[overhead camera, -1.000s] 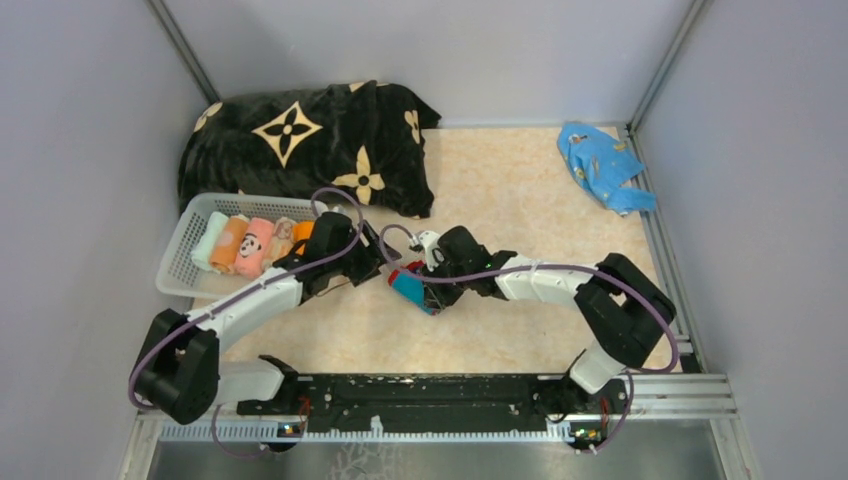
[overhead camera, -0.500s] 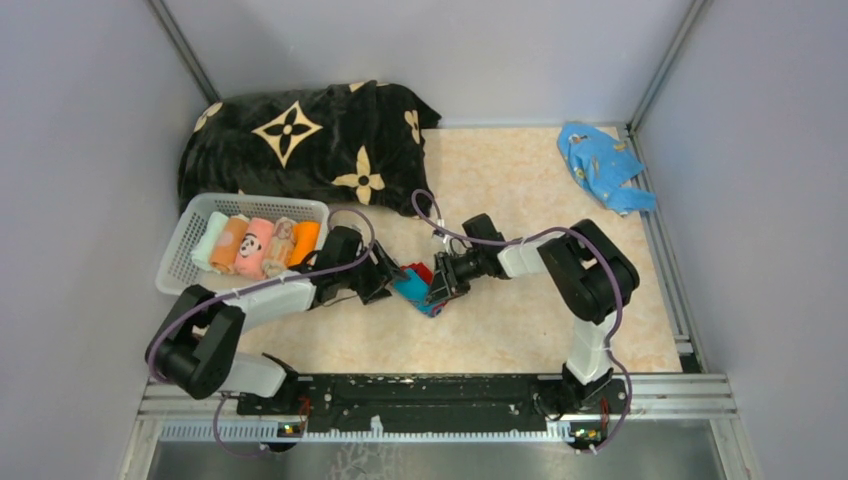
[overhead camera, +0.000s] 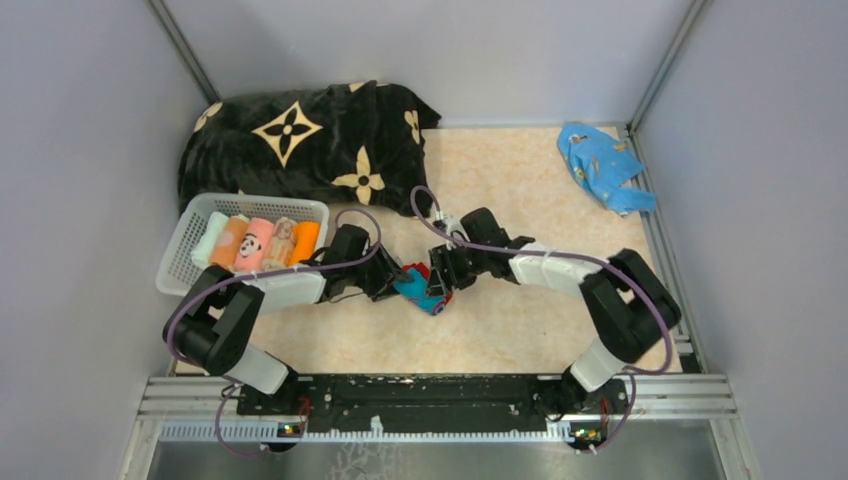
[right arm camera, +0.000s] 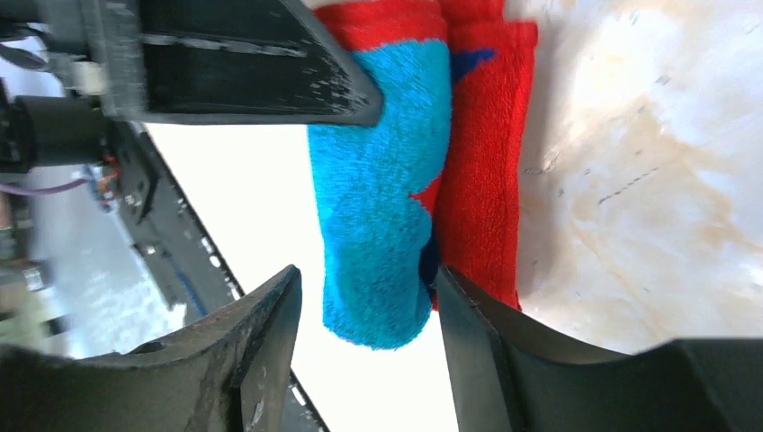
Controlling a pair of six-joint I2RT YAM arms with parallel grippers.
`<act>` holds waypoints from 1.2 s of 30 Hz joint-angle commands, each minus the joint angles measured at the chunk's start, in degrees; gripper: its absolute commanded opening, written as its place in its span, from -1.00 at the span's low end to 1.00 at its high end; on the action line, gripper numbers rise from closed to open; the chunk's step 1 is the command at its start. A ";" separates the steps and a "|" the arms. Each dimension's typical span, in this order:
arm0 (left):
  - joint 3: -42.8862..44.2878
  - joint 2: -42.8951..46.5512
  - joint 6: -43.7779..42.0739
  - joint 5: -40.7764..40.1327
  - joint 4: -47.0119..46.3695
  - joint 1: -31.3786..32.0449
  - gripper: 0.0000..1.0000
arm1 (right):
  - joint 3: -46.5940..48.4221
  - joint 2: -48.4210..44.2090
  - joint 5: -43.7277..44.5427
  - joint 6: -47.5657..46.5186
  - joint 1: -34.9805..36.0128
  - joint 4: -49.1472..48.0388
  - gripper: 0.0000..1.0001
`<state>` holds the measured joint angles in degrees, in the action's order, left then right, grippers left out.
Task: Roll the towels
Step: Roll the towel at the center of the board.
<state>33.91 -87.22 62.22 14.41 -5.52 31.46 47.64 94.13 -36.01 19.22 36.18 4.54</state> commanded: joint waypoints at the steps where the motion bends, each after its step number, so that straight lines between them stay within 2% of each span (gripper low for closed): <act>1: 0.03 -1.55 -1.46 -3.34 5.14 0.27 0.14 | 1.23 -10.32 21.25 -8.07 5.98 6.61 0.18; 3: 0.54 -1.65 -1.87 -3.91 6.26 0.27 0.14 | 1.69 -12.60 29.83 -10.60 9.92 8.00 0.21; 9: 1.05 -1.29 -2.04 -4.30 7.18 0.27 0.15 | 1.07 -14.01 45.70 -16.35 22.03 6.22 0.25; 12: 1.31 -1.20 -2.22 -4.84 7.69 0.31 0.15 | 0.79 -12.61 49.95 -18.65 25.87 4.25 0.25; 17: 1.54 -1.28 -2.27 -4.81 7.92 0.27 0.16 | 1.77 -6.20 54.28 -21.02 28.45 3.54 0.25; 24: 2.24 -1.12 -2.50 -5.01 8.41 0.32 0.23 | 0.61 -0.90 53.45 -22.12 30.28 3.41 0.18; 28: 3.04 -0.32 -4.05 -4.55 8.92 0.27 0.35 | 0.68 0.13 52.94 -20.52 30.01 4.61 0.10; 32: 1.94 4.40 -4.27 -5.69 9.30 0.11 0.45 | 0.56 -0.86 39.93 -18.86 26.05 4.95 -0.25; 36: -1.40 9.51 -2.88 -5.55 7.06 -0.15 0.49 | 0.48 -2.66 28.34 -16.66 21.33 4.62 -0.33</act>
<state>35.07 -82.02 59.55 10.48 1.04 31.73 47.81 91.92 9.65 -1.63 60.84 8.05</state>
